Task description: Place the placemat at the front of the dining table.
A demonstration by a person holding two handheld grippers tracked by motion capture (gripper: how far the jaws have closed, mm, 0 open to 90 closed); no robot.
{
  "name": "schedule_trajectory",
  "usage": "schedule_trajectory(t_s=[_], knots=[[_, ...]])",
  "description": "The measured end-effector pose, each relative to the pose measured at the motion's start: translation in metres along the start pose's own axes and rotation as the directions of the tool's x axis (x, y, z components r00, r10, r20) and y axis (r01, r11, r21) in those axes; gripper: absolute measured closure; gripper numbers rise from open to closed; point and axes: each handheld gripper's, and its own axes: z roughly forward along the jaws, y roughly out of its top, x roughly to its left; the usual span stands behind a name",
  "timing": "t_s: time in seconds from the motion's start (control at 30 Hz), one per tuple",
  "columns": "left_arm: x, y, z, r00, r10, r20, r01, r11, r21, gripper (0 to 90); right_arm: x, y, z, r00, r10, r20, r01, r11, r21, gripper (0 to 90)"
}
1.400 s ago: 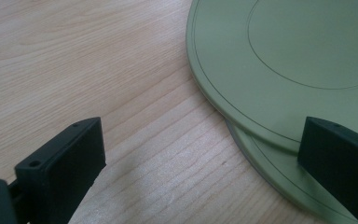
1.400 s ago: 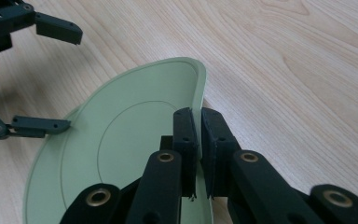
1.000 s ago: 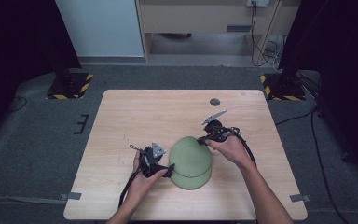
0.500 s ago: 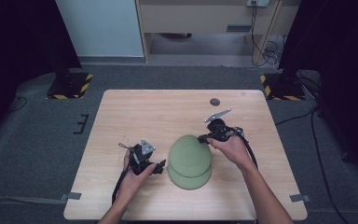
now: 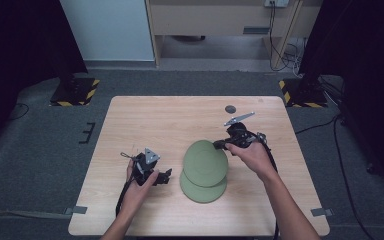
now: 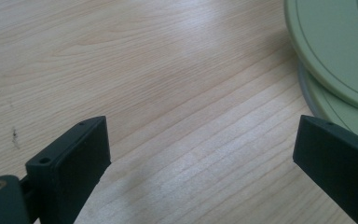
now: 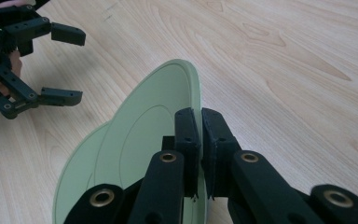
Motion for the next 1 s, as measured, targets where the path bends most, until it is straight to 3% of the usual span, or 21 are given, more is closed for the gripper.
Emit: schedule_trajectory(t_s=[0.37,1.0], knots=[[0.006,-0.001,-0.001,0.9997,-0.023,-0.010,0.023,0.9997,-0.001,3.2,0.003,0.010,-0.012,0.9999,0.014,0.001,-0.014,0.999,-0.038,86.0],[0.008,-0.002,-0.001,0.9995,-0.025,-0.018,0.024,0.9997,-0.009,3.6,0.004,0.031,-0.019,0.9990,0.032,0.033,-0.029,0.997,-0.070,86.1]])
